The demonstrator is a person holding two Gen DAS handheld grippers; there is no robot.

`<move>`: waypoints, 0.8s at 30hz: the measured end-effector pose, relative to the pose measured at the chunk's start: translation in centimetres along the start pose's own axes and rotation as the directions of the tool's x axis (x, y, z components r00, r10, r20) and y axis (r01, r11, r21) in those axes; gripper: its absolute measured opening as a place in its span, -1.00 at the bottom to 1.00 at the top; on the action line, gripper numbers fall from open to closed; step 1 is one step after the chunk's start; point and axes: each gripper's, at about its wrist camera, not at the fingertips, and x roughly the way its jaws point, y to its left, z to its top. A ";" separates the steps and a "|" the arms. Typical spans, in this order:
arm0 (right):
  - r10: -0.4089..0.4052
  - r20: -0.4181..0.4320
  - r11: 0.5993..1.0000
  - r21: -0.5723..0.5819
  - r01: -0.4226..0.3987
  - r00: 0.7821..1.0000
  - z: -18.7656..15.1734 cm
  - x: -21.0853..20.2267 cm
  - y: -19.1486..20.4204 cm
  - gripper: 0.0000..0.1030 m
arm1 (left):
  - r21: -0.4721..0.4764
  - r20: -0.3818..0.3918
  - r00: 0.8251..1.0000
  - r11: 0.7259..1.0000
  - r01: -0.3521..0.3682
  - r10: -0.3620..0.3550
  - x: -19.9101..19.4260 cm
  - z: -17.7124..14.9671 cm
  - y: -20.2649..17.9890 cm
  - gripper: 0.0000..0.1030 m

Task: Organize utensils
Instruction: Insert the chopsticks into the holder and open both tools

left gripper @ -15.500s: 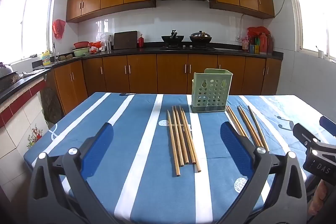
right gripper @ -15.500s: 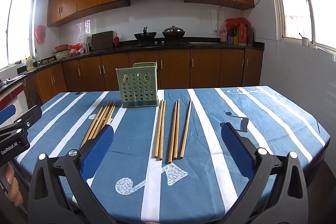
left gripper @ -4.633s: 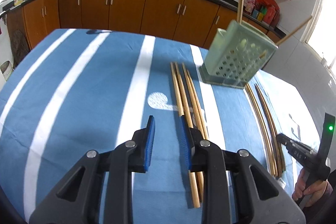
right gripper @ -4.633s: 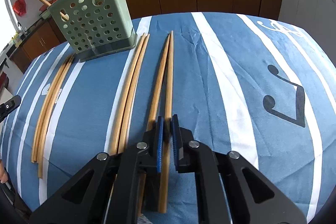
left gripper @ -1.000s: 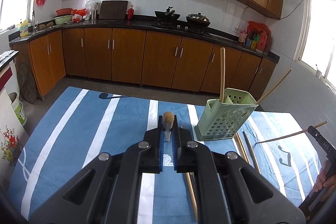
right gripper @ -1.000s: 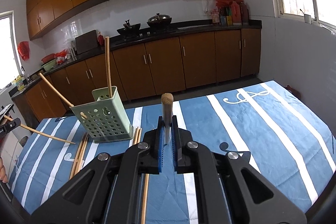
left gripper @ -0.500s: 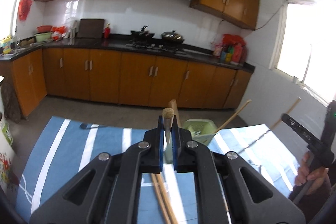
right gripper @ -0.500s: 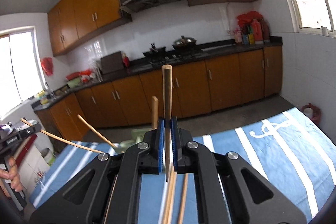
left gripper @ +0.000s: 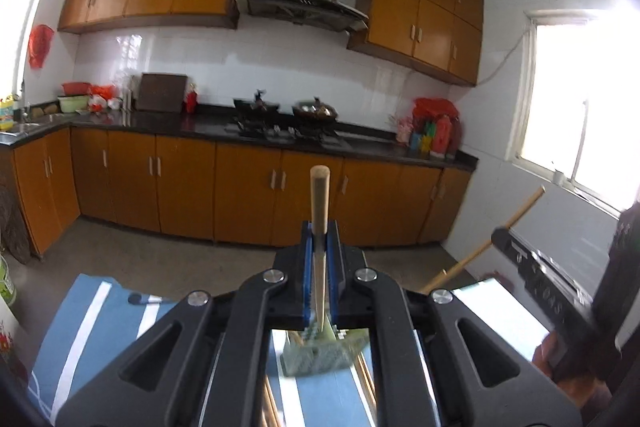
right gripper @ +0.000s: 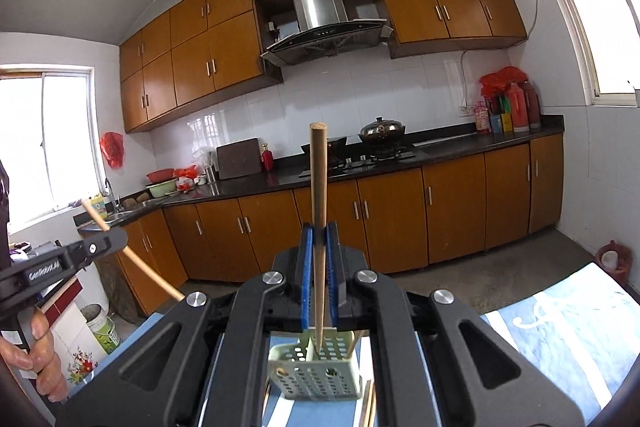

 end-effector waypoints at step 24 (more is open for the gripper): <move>-0.048 -0.174 0.998 0.042 0.056 0.984 -4.2 3.5 -2.3 -0.84 | -0.077 -0.147 0.989 0.996 -0.040 0.029 6.9 -4.6 2.9 -0.80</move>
